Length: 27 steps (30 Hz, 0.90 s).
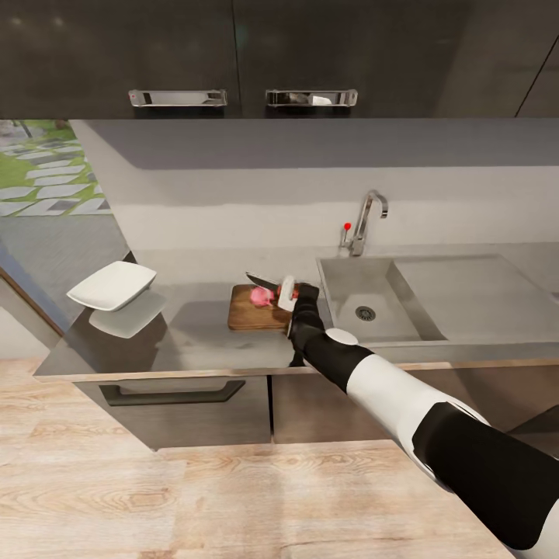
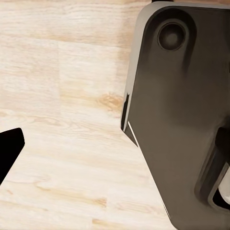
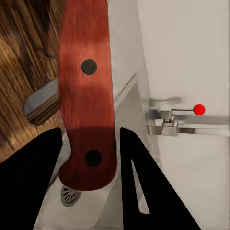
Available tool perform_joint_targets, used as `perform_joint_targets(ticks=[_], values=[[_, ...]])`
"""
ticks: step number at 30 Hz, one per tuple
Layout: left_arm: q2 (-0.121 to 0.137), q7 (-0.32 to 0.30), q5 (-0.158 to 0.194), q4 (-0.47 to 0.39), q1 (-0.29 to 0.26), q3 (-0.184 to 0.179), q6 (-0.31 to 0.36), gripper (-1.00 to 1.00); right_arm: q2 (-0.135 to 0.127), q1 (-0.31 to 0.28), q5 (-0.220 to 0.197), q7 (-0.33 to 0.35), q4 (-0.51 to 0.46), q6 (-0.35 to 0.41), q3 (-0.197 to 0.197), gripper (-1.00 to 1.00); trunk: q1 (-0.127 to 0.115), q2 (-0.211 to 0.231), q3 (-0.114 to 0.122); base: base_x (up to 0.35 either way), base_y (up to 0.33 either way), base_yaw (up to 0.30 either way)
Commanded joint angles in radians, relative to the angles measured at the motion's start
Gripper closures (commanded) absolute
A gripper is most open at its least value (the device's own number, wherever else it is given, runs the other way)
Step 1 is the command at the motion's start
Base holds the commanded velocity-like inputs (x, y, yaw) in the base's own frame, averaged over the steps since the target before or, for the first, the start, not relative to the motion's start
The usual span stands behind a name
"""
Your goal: In the kitchen, take the Vidalia onion out of the sink, dice it on the chopping board with the paring knife, put the diced onion into the bowl on the countertop, then place both the paring knife and the chopping board into the sink.
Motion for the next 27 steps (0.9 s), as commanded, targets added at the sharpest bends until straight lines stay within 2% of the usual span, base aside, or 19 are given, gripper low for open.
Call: perform_joint_targets(ticks=[1,27], values=[[0.000,0.001,0.006,0.004,-0.002,-0.008,-0.006,-1.00,0.000,-0.002,0.000,-0.003,0.010,0.006,0.007,1.00,0.001,-0.002,-0.002,0.000,0.000,0.000],[0.000,0.001,0.006,0.004,-0.002,-0.008,-0.005,-1.00,0.000,-0.002,0.000,-0.003,0.010,0.006,0.008,1.00,0.001,-0.002,-0.002,0.000,0.000,0.000]])
